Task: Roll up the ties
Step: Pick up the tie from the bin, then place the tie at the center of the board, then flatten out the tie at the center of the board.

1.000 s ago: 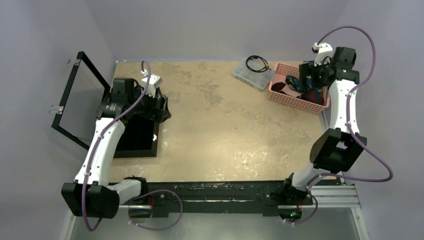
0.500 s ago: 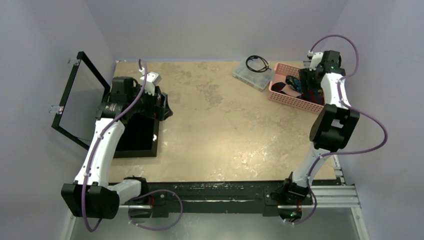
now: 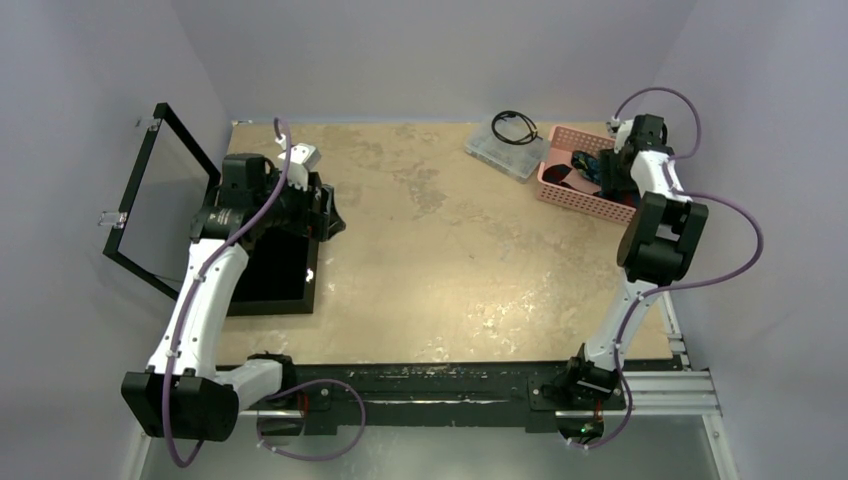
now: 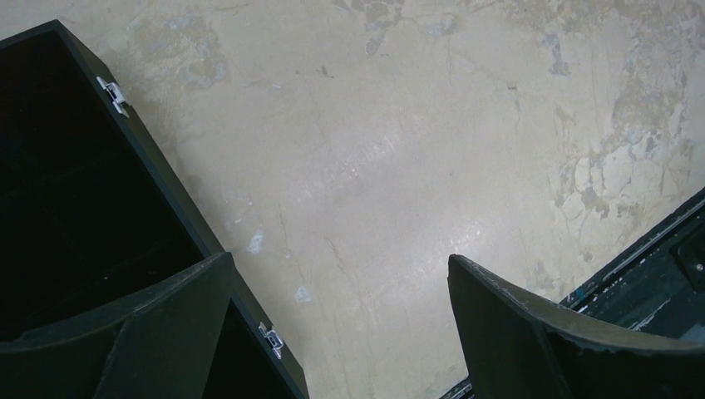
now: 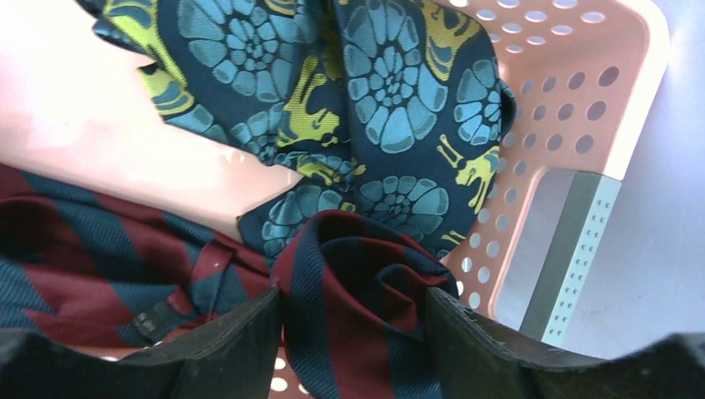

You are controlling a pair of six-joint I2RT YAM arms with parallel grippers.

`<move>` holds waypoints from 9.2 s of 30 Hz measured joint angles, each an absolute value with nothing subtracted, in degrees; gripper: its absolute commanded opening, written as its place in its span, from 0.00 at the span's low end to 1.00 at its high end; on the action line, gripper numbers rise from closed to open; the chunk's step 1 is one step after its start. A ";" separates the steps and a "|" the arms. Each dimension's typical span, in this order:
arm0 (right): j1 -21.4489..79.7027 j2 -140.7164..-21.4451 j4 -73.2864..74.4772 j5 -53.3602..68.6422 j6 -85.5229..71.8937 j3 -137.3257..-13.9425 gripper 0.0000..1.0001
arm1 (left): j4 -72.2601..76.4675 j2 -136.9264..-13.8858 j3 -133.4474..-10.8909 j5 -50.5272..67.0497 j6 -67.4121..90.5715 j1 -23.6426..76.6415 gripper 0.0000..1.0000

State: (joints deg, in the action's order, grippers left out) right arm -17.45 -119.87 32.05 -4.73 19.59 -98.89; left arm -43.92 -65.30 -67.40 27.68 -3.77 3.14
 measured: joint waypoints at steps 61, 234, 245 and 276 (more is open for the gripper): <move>10.17 -83.96 35.90 26.04 17.69 -64.18 0.81 | -42.74 -67.66 -65.78 33.06 -8.01 3.01 1.00; 18.90 -86.08 35.31 22.55 43.86 -54.22 0.98 | -32.97 -106.50 -80.60 30.81 -27.20 6.74 0.00; 8.32 -97.03 50.52 30.30 32.29 -101.10 0.98 | -34.63 -105.47 -79.48 34.74 -26.70 6.76 0.00; 30.00 -100.05 57.67 10.39 30.52 -97.95 0.97 | -38.06 -81.87 -80.18 31.14 -21.85 -1.63 0.06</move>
State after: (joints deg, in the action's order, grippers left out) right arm 30.00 -100.05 57.67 10.39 30.52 -97.95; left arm -38.06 -81.87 -80.18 31.14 -21.85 -1.63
